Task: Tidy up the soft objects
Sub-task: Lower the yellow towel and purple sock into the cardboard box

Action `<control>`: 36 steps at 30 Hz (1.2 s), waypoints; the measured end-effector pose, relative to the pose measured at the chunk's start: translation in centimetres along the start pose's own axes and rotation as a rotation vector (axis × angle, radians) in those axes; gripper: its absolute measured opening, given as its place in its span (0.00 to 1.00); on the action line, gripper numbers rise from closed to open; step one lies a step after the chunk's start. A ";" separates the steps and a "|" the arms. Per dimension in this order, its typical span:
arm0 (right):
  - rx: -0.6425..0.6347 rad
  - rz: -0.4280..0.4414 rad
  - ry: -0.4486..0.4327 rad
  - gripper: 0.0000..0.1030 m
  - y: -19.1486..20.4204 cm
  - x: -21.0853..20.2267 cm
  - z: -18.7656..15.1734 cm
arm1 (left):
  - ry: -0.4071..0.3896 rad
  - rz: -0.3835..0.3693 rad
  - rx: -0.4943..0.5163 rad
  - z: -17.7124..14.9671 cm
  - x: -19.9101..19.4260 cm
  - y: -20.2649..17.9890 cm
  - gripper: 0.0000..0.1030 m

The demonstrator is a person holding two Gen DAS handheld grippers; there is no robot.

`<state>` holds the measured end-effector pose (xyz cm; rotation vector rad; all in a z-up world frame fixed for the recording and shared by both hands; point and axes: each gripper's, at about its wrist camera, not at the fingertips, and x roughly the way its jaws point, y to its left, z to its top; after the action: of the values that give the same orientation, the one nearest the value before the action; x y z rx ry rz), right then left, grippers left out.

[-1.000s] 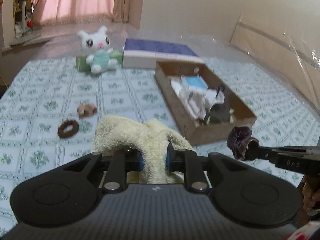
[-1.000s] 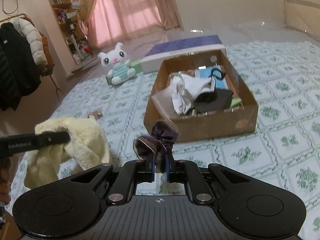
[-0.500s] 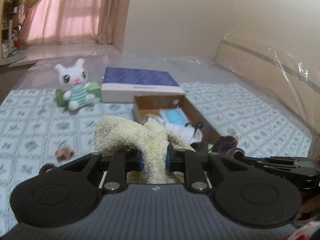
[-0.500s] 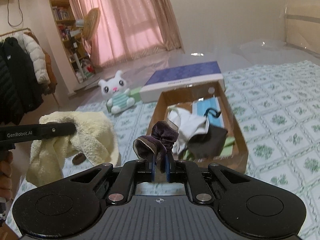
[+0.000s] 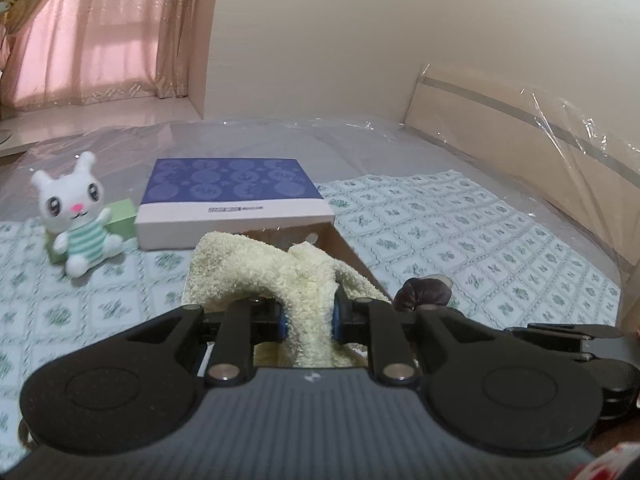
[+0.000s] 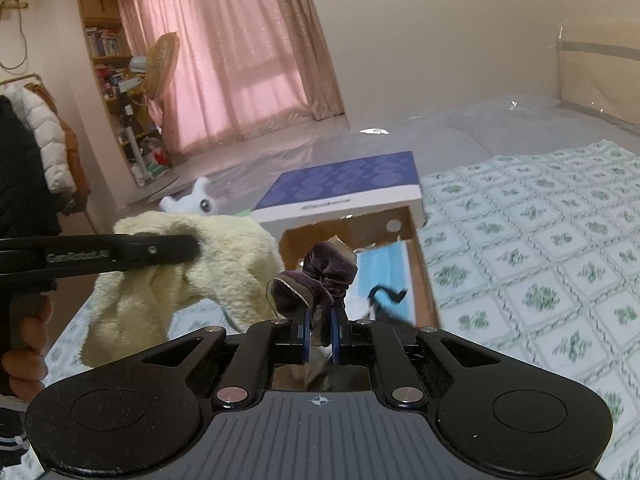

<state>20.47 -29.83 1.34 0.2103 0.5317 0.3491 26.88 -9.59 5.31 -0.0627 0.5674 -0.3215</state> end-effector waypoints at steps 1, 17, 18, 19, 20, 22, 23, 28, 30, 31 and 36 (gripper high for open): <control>0.003 -0.005 0.000 0.10 -0.4 0.5 0.4 | 0.003 0.001 0.001 0.4 0.9 -0.1 0.17; 0.045 -0.061 0.062 0.10 -5.9 11.6 4.5 | 0.068 0.033 -0.020 3.3 16.5 0.7 0.17; 0.048 -0.065 0.070 0.10 -6.1 12.4 4.6 | 0.074 0.032 -0.028 3.3 17.3 1.0 0.17; 0.049 -0.068 0.077 0.10 -6.3 13.1 4.6 | 0.078 0.028 -0.034 3.2 18.0 1.3 0.17; 0.049 -0.071 0.085 0.10 -6.5 13.8 4.6 | 0.084 0.025 -0.042 3.1 18.7 1.6 0.17; 0.050 -0.078 0.102 0.09 -6.8 15.0 4.5 | 0.110 0.021 -0.062 2.5 20.2 2.4 0.17; 0.051 -0.081 0.112 0.10 -7.0 15.7 4.4 | 0.126 0.013 -0.075 2.1 20.9 2.8 0.17; 0.055 -0.097 0.178 0.09 -7.9 18.4 3.6 | 0.205 0.029 -0.071 0.0 23.7 3.7 0.17; 0.058 -0.098 0.203 0.09 -8.2 19.2 3.2 | 0.224 0.037 -0.063 -0.8 24.4 3.8 0.17; 0.062 -0.100 0.210 0.09 -8.4 19.4 3.1 | 0.228 0.039 -0.068 -1.0 24.7 3.9 0.17; 0.065 -0.125 0.224 0.09 -9.0 20.3 3.0 | 0.239 0.031 -0.061 -1.2 25.9 3.6 0.17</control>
<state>40.80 -30.75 -7.98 0.2005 0.7747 0.2347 47.84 -14.33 -9.62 -0.0747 0.8146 -0.2832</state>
